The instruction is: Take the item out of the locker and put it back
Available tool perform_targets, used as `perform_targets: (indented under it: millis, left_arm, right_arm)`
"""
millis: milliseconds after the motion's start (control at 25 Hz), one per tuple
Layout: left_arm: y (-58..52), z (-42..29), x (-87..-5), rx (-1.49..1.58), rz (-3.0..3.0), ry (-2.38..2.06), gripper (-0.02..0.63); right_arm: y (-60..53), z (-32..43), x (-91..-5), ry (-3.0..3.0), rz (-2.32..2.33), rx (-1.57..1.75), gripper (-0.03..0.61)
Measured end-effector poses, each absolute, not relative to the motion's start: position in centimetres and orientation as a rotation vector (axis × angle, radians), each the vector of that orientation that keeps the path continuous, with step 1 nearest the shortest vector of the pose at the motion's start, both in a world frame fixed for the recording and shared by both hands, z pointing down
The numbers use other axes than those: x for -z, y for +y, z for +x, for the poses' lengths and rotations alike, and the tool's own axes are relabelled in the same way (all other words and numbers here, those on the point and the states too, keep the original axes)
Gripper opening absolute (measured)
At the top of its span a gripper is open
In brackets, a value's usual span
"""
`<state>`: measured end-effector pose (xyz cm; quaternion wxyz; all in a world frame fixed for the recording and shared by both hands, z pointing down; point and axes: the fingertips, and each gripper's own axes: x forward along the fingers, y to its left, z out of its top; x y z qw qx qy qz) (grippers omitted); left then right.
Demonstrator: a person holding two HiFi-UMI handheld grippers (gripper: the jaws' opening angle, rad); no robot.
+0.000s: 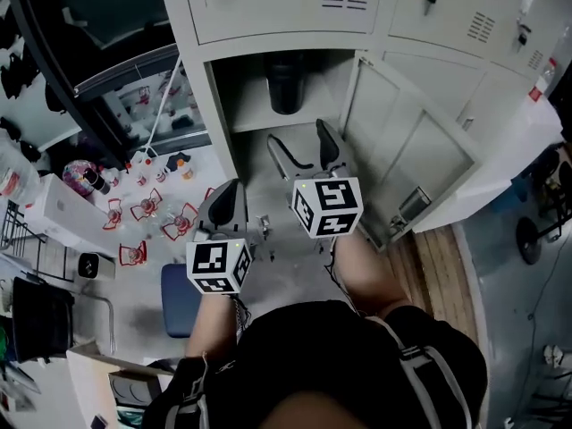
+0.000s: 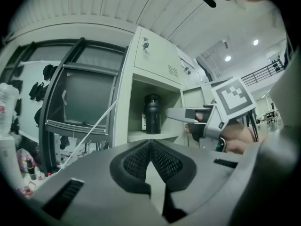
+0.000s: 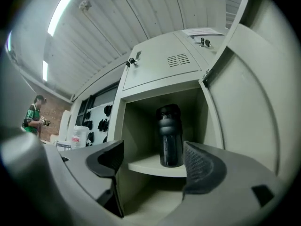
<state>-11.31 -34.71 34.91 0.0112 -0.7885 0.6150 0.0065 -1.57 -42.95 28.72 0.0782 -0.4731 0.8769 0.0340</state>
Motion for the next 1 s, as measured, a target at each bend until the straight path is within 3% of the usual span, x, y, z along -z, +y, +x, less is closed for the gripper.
perform_targets:
  millis: [600,1000]
  left_arm:
    - [-36.4,-14.6,-34.9,-0.003,-2.364,2.001,0.012]
    - [-36.9,-16.3,-35.6,0.002,-2.352,2.049,0.012]
  right_arm:
    - [-55.0,-4.0,-25.9,2.625,-1.584,-0.014,0.437]
    - [-59.5,-5.4,-27.3,2.691,-1.664,0.045,0.418]
